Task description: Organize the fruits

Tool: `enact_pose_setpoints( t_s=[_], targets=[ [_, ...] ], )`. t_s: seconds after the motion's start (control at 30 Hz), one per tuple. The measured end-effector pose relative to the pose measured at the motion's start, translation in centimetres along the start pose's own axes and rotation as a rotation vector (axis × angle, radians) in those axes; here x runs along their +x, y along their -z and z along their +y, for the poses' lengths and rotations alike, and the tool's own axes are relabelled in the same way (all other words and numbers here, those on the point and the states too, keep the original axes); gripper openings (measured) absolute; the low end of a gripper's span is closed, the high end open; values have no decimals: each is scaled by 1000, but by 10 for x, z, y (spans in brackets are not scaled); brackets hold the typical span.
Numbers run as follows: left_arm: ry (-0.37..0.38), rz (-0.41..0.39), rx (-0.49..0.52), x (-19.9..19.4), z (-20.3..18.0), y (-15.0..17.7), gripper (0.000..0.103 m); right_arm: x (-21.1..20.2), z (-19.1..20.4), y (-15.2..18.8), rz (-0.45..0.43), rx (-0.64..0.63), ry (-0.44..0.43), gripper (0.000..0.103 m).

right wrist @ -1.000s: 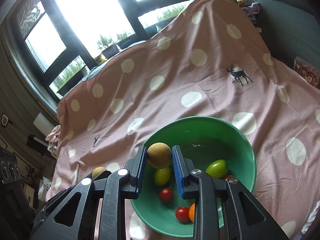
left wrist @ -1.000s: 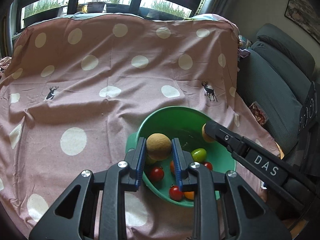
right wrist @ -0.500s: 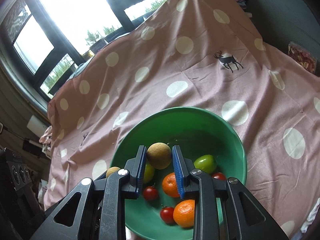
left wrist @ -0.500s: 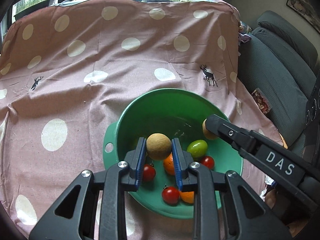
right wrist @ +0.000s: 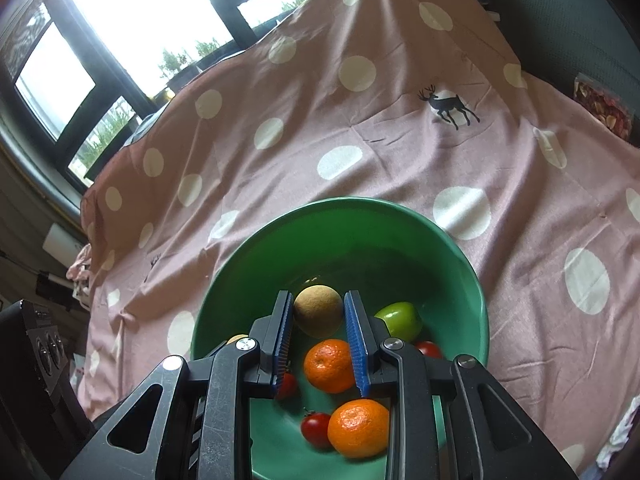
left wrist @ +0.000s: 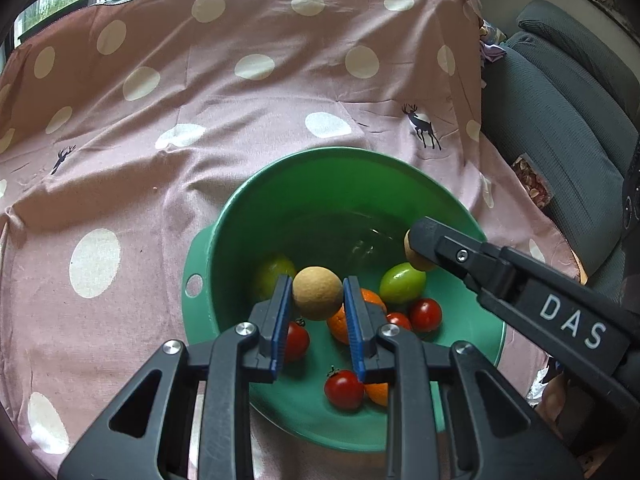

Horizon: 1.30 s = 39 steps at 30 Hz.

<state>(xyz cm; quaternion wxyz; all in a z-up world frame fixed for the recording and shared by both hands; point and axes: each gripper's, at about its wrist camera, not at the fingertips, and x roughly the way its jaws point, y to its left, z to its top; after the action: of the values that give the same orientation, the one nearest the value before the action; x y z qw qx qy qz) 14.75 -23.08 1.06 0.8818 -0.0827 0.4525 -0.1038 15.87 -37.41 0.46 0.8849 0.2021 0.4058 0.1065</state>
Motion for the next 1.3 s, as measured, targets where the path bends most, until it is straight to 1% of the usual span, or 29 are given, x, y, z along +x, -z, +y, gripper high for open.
enact_pose_setpoints(
  t_s=[0.47,0.73,0.83,0.9,0.93,1.0,1.03,1.07,1.1,1.17,1.23,1.3],
  targets=[
    [-4,29,4,12,0,0,26,8,-3,1,27,-2,24,29],
    [-10,27,9,12,-1,1,27,10,-4,2,37,4,43,29],
    [5,24,16,9,-1,1,38,9,-5,2,36,11,52,29],
    [-5,8,24,4,-3,1,53,8,-6,2,39,14,48,29],
    [-9,3,22,1,-3,0,56,8,-7,2,41,20,44,31],
    [9,4,6,-5,-1,-1,63,6,-9,1,38,30,44,46],
    [18,1,-3,-8,-1,-1,65,4,-10,1,27,33,45,48],
    [19,-8,-6,-13,-1,-1,73,1,-10,0,16,33,47,52],
    [14,-23,-6,-18,-1,-1,80,-3,-10,-1,6,30,49,58],
    [-2,-42,-8,-27,-2,-1,89,-10,-10,-2,-16,23,49,67],
    [0,-46,-15,-35,-1,-2,92,-16,-9,-2,-32,20,43,69],
    [10,-58,-26,-44,2,-2,101,-21,-7,-3,-38,19,34,74]
  ],
)
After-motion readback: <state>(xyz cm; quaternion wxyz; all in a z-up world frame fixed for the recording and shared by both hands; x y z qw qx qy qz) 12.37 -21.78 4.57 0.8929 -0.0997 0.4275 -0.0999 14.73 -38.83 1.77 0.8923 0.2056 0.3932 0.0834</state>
